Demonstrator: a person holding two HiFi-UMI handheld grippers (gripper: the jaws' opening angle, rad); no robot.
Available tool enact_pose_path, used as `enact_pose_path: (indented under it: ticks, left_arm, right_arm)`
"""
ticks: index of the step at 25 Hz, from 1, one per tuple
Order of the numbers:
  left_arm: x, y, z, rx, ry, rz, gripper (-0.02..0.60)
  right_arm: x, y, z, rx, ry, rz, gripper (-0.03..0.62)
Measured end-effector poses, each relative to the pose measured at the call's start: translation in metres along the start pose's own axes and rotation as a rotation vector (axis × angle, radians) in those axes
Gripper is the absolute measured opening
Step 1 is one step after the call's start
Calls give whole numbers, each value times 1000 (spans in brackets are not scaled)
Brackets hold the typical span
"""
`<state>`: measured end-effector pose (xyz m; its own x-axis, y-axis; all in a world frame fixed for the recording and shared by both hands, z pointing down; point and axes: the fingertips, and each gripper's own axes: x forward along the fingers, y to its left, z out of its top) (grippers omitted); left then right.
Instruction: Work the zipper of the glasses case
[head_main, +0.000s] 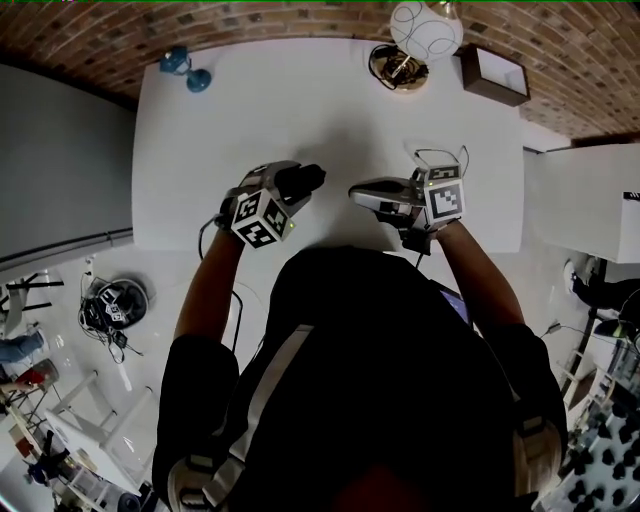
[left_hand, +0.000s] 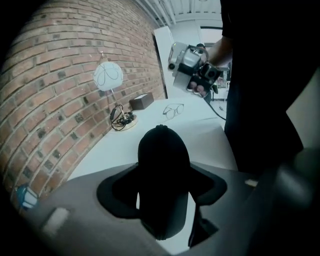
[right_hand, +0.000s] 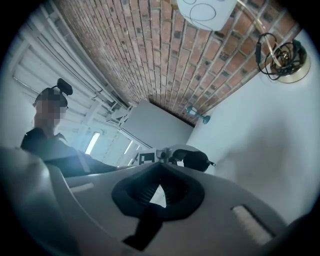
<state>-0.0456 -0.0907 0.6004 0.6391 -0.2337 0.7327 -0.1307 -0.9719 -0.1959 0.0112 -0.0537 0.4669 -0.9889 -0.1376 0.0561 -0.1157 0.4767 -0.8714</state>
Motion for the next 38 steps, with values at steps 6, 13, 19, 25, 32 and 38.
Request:
enact_pose_path:
  ticks: [6, 13, 19, 25, 32, 38]
  left_arm:
    - [30, 5, -8, 18, 75, -27, 275]
    - [49, 7, -3, -46, 77, -40, 299]
    - [51, 7, 1, -54, 73, -51, 322]
    - [43, 4, 8, -68, 53, -54, 324]
    - [19, 6, 3, -167, -2, 7, 322]
    - [-20, 27, 9, -367, -150, 136, 249]
  right_arm:
    - [-23, -10, -2, -55, -55, -118, 3]
    - [-49, -30, -5, -90, -92, -207, 3]
    - [-49, -33, -3, -128, -60, -235, 3]
    - [-47, -37, 7, -142, -50, -228, 3]
    - [-41, -46, 15, -205, -53, -285, 3]
    - [-48, -55, 35, -384, -114, -444, 3]
